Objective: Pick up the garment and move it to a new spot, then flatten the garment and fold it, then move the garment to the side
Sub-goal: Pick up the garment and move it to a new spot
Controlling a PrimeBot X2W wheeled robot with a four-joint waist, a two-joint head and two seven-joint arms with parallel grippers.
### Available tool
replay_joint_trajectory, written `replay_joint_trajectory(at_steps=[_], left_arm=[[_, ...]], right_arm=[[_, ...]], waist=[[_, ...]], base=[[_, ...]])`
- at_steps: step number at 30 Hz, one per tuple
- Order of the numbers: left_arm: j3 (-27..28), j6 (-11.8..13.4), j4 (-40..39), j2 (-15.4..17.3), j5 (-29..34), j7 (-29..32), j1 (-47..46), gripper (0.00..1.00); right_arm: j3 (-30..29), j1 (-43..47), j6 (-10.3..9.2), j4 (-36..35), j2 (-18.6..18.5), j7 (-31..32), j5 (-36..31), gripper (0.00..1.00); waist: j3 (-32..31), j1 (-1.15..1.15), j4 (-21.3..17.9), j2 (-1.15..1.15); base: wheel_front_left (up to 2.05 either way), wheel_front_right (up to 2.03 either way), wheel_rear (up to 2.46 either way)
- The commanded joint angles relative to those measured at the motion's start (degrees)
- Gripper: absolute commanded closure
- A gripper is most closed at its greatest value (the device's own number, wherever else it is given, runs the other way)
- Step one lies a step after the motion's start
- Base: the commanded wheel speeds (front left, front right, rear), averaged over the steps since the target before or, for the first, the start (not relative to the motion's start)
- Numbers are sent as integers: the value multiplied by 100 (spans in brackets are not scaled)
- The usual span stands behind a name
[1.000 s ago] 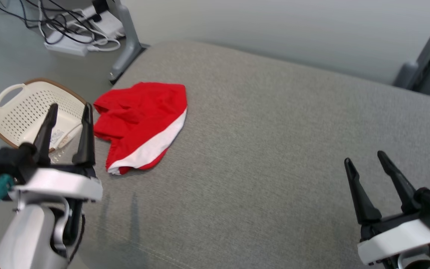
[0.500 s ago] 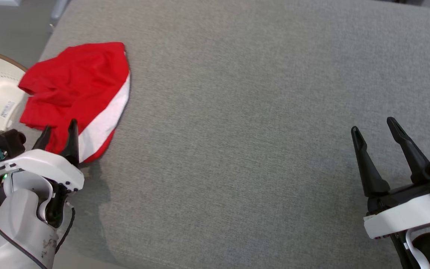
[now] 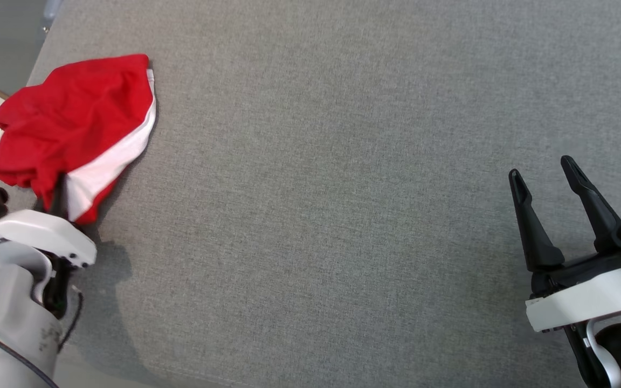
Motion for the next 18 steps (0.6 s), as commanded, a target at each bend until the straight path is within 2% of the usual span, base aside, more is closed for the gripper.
replay_joint_trajectory(at_steps=[1,6,12,18], left_arm=[[17,-23,-43,121,73,-126,-154,100],[195,196,-714,435,365,-287,-252,100],[509,548,-2366,631,827,-289,255,100],[451,992,-4196,694,1079,-130,1151,100]], right_arm=[[-31,3,-2,25,22,-68,41,0],[-134,143,-2,137,126,-210,47,0],[-205,348,-2,288,255,-372,111,0],[-259,625,-2,393,349,-503,179,0]], waist=[[-124,0,-35,0],[-508,0,-103,0],[-1048,0,-253,0],[-1496,0,-515,0]], base=[[0,0,0],[0,0,0],[0,0,0],[0,0,0]])
